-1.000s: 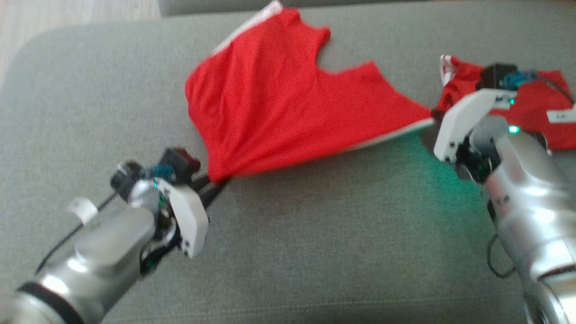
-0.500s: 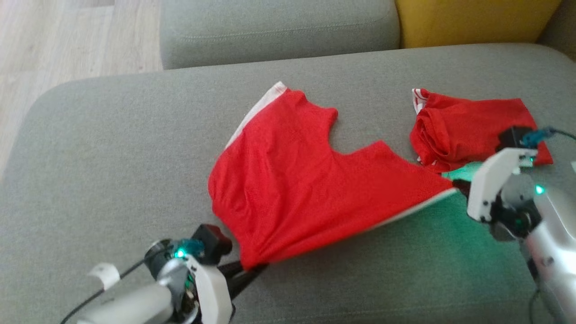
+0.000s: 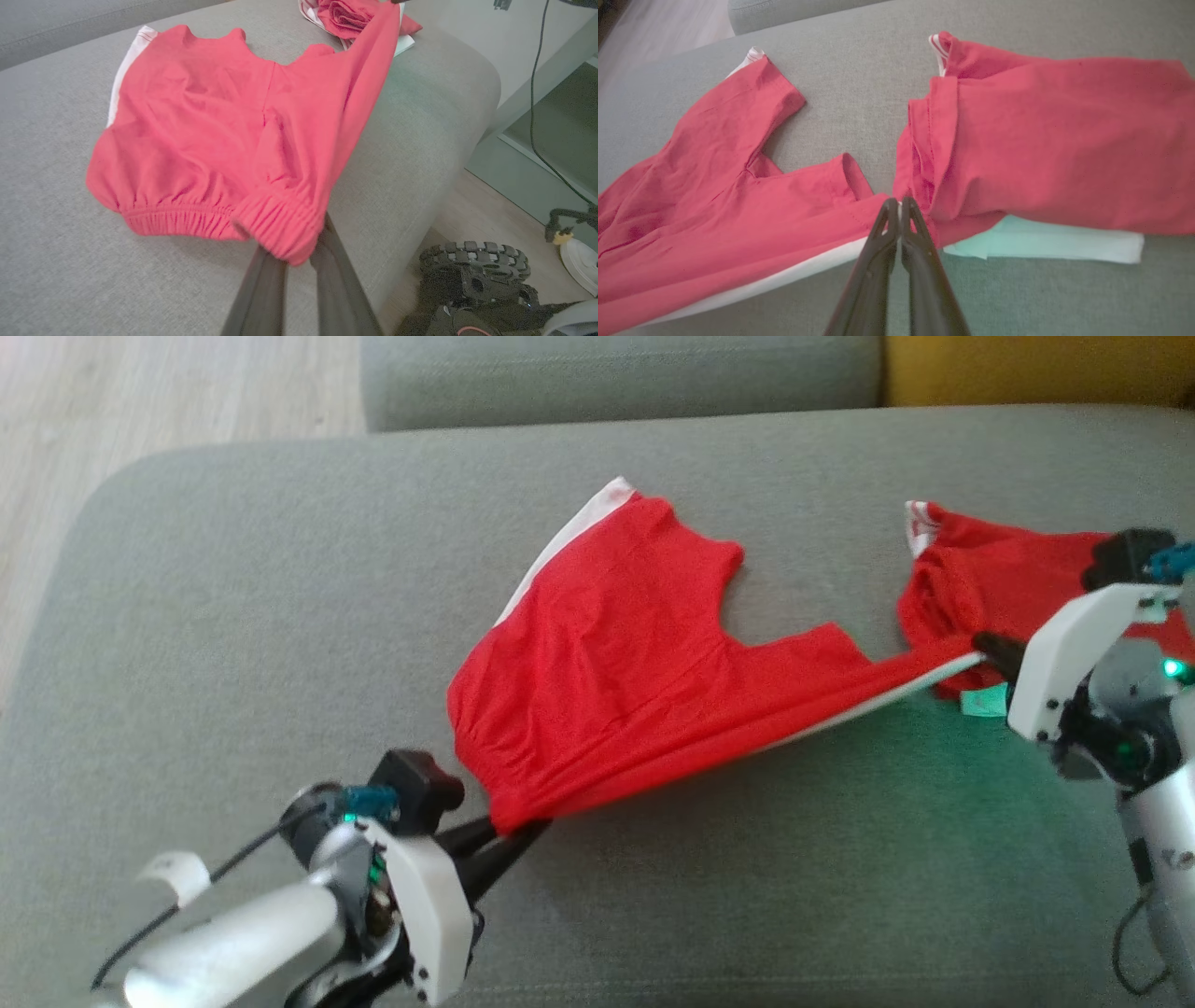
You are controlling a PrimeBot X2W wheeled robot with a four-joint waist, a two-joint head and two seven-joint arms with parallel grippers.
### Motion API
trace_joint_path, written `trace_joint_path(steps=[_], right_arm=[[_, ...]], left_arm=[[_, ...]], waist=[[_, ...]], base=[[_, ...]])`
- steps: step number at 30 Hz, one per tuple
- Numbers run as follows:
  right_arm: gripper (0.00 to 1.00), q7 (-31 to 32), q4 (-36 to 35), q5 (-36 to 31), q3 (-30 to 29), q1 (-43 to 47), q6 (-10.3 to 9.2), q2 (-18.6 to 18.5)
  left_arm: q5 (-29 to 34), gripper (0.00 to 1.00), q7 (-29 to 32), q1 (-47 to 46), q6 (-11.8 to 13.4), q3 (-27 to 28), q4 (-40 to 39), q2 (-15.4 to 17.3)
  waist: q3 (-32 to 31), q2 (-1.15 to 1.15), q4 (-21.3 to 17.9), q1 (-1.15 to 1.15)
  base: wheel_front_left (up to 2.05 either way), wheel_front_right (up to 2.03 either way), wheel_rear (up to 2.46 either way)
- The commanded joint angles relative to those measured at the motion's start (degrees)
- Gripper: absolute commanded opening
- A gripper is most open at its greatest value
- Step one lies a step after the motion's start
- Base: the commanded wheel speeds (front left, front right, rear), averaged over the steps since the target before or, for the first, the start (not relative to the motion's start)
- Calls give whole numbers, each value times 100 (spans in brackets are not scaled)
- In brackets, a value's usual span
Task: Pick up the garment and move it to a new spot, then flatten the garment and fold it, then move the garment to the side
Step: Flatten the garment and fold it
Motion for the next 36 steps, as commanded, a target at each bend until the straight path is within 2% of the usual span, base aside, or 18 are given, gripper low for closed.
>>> trace_joint_path(steps=[1,8,16,24,36], right_arm=[[0,24,-248,-85,-53,-336,11,-49],[0,279,-478,-517,-251,-888,11,158],[0,332,-263,-922,-125,-1791,11,244],[0,86,418,-1266,156,-2617,11,290],[0,-605,1610,-1626,175,-3642,11,419]], left_arm=[[-44,0,-62,-349,27,300,-113,244],[-66,0,-150,-567,-45,418,-9,95],[-40,0,-240,-860,-235,458,316,-227],[67,0,-414,-1146,-430,438,730,-662],[122,0,-659,-1514,-658,444,1293,-1209]], waist=[[102,0,105,1],[464,0,484,1],[913,0,966,1],[1304,0,1429,1],[1739,0,1950,1]], base=[[0,0,0],[0,0,0],[0,0,0],[0,0,0],[0,0,0]])
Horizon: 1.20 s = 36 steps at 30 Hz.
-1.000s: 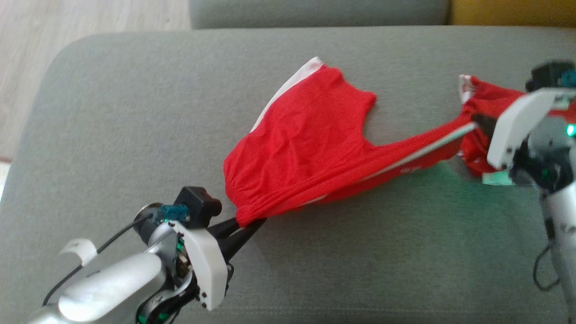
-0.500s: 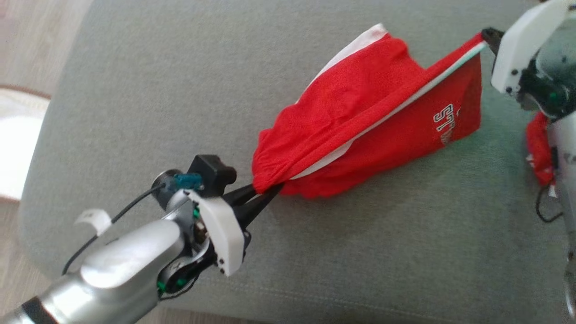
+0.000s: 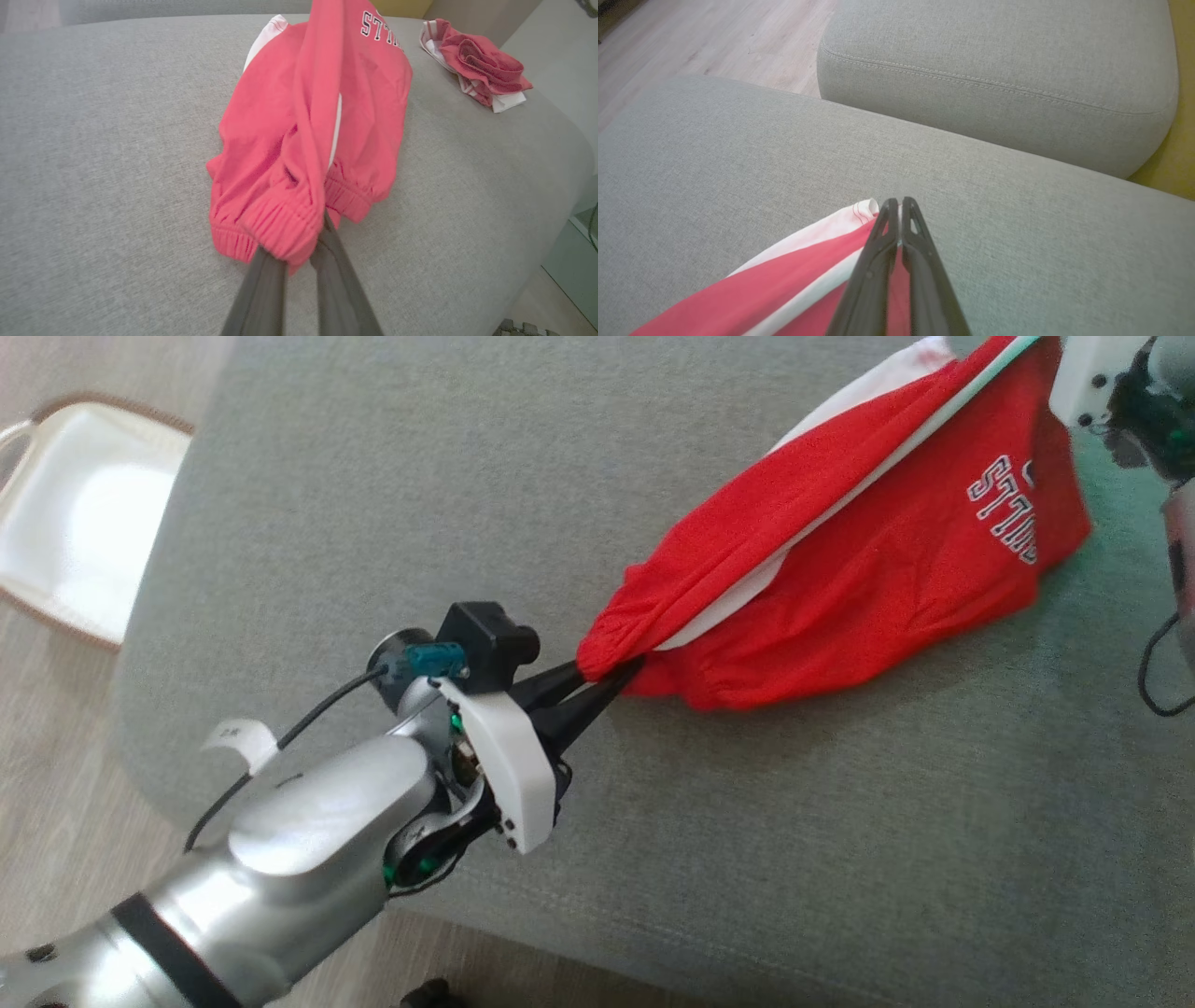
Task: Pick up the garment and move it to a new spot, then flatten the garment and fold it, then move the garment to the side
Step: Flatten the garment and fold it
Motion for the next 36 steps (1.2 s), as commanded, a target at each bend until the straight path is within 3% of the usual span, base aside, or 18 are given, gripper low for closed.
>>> trace_joint_path(steps=[1,10,15,17,18,20,21,31,36], right_arm=[[0,-113,-107,-59,33,-265,11,107],[0,-764,743,-300,142,-636,11,200],[0,-1419,1154,-345,185,-749,11,174],[42,-1617,1303,-368,132,-816,11,155],[100,-1687,1408,-430,85,-858,11,118],[100,-1808,1568,-527,82,-913,11,138],[100,-1875,1642,-544,58,-933,11,156],[100,-2743,1960,-432,-89,-882,11,345],[100,-3281,1729,-113,223,-510,11,456]], left_arm=[[52,0,-68,-255,-46,257,-40,111],[51,0,-217,-414,-147,222,288,-206],[63,0,-298,-494,-177,193,509,-393],[73,0,-316,-537,-159,205,603,-432],[46,0,-324,-544,-138,234,653,-453],[26,56,-338,-567,-102,267,752,-483],[31,99,-348,-575,-89,271,802,-487],[44,100,-582,-507,256,496,1242,-277],[-90,100,-703,-343,470,750,1298,-105]], waist=[[102,0,126,0],[267,0,379,0],[340,0,443,0],[385,0,436,0],[402,0,421,0],[402,0,374,0],[385,0,340,0],[-87,0,-216,0],[-447,0,-550,0]], base=[[0,0,0],[0,0,0],[0,0,0],[0,0,0],[0,0,0],[0,0,0],[0,0,0],[0,0,0],[0,0,0]])
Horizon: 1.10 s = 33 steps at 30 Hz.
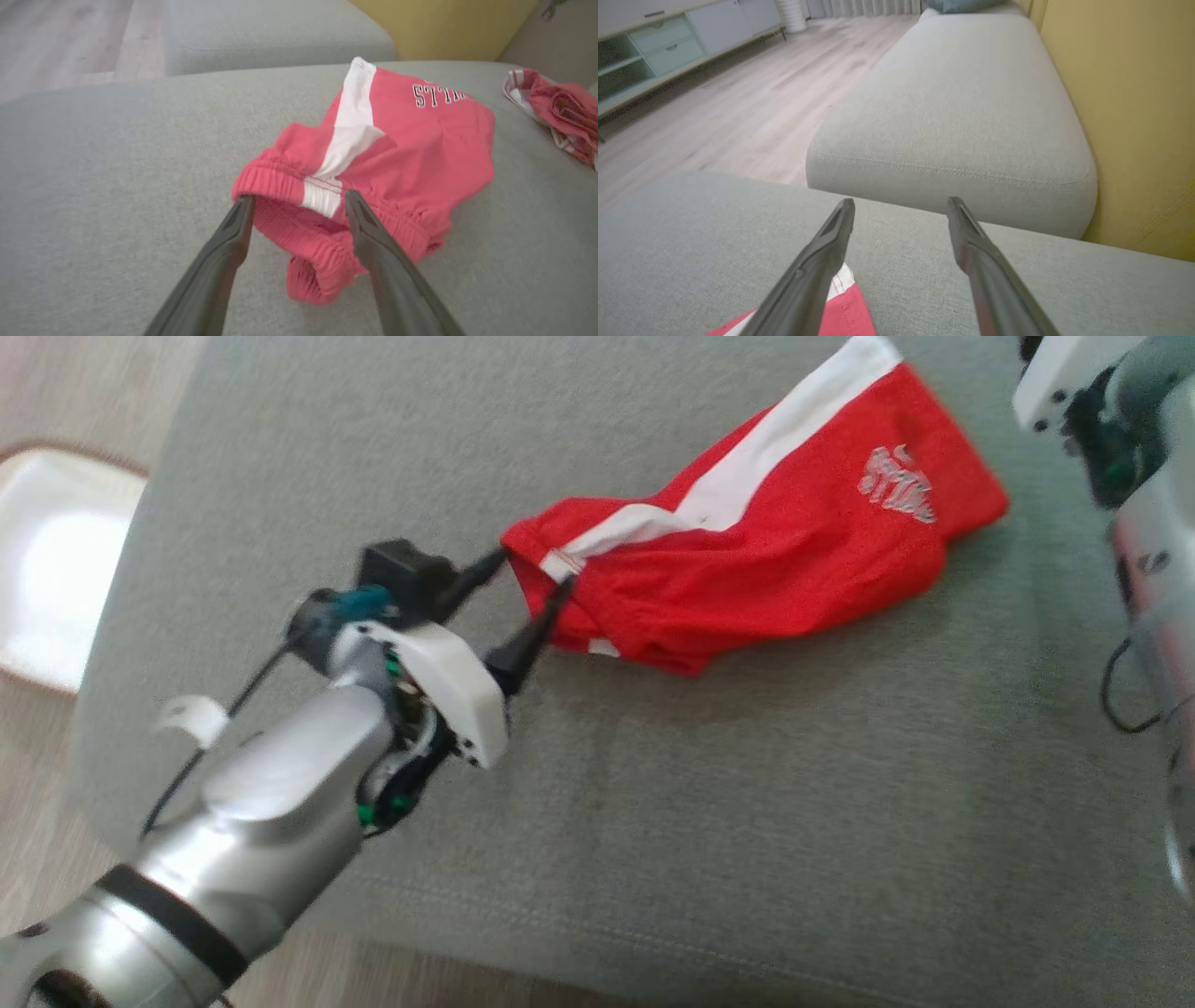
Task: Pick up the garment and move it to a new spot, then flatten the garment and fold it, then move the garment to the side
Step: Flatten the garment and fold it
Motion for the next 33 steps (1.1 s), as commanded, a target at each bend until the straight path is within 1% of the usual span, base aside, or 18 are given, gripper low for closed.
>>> trace_joint_path(steps=[1,3,4,6,11,14,18,22,26,29,33], right_arm=[[100,-175,-257,200,95,153,11,129],[100,-352,-428,390,257,358,11,133],[100,-352,-428,390,257,358,11,133],[100,-510,-631,625,400,605,11,110],[100,-813,-1257,1136,766,1291,11,-156],[100,-962,-1642,1431,874,1724,11,-289],[100,-1141,-2085,1674,883,2296,11,-392],[100,-1376,-2490,1753,730,2851,11,-355],[100,-1575,-2961,1555,552,3387,11,-214],[100,-1659,-3315,1243,394,3806,11,-54],[100,-1709,-3754,867,61,4389,11,276]], left_arm=[[-76,100,-85,-41,85,352,-92,261],[-173,100,-133,67,197,529,-137,333],[-173,100,-133,67,197,529,-137,333],[-240,100,-176,188,338,731,-211,402],[-335,100,-223,628,630,1264,-494,565],[-172,100,-227,924,820,1673,-759,644],[235,100,-229,1368,1041,2304,-1186,634],[710,100,-229,1871,1169,2929,-1644,486],[1226,100,-229,2418,1212,3586,-2075,233],[1636,100,-230,2833,1169,3998,-2331,-15],[2149,100,-230,3361,1027,4474,-2551,-372]], waist=[[-298,0,-281,0],[-432,0,-415,0],[-432,0,-415,0],[-560,0,-530,0],[-827,0,-795,0],[-963,0,-935,0],[-1140,0,-1094,0],[-1296,0,-1231,0],[-1392,0,-1378,0],[-1460,0,-1480,0],[-1551,0,-1602,0]], base=[[0,0,0],[0,0,0],[0,0,0],[0,0,0],[0,0,0],[0,0,0],[0,0,0],[0,0,0],[0,0,0],[0,0,0],[0,0,0]])
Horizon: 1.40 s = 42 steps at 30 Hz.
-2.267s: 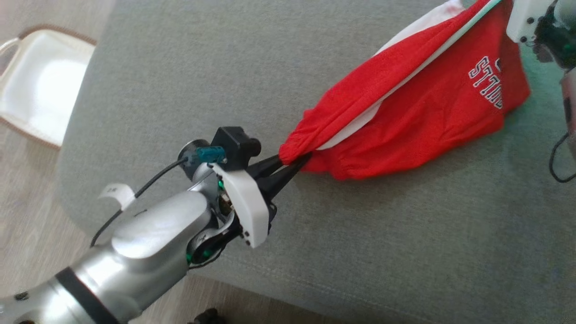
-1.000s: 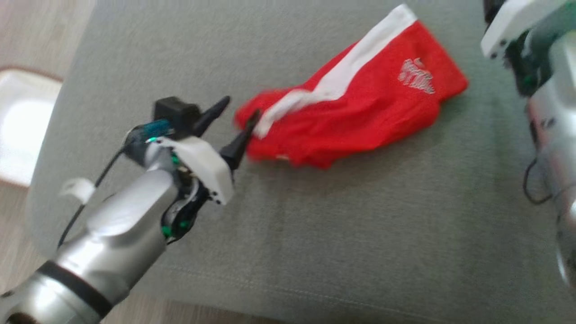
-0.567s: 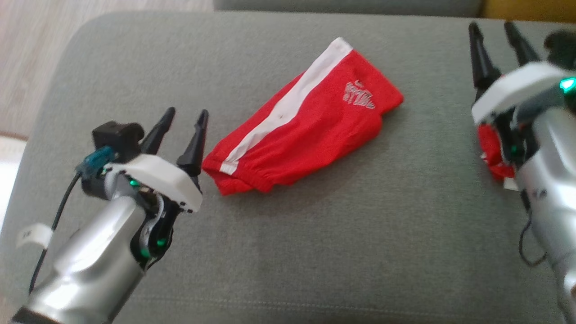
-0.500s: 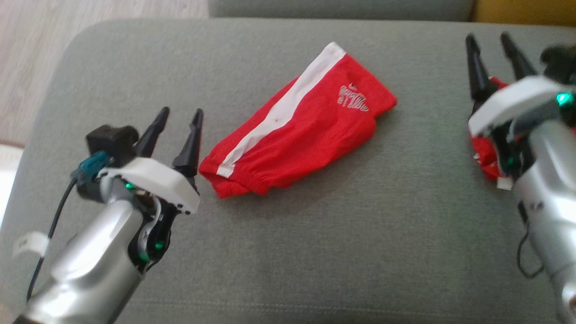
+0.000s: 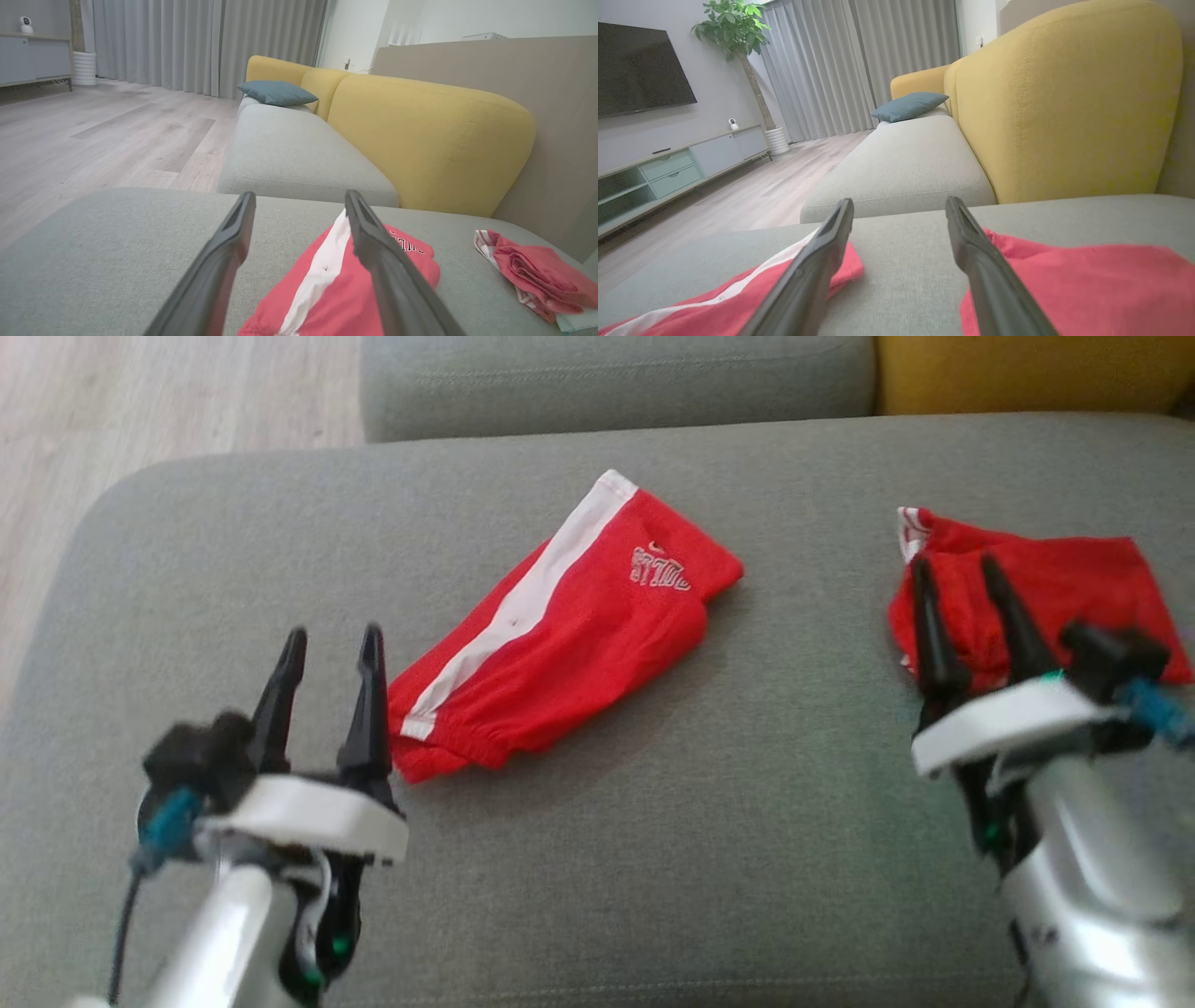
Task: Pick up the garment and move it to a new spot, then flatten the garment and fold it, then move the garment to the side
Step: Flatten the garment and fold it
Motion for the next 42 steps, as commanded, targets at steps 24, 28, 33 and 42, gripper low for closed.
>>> trace_joint_path(steps=[24,28,33,42], right_arm=[[100,690,-1479,-720,-803,1131,11,809],[100,1186,-1322,356,-904,902,11,820],[100,1626,-944,1213,-990,450,11,822],[100,2438,599,2630,-1407,-575,11,823]], left_arm=[[1936,100,-69,596,-877,1283,-120,-1029],[2011,100,-69,496,-982,1288,-40,-1107],[2061,100,-69,375,-1077,1260,69,-1174],[2068,100,-69,274,-1145,1079,174,-1224]], waist=[[235,0,65,0],[457,0,330,0],[690,0,703,0],[959,0,1380,0]], base=[[0,0,0],[0,0,0],[0,0,0],[0,0,0]])
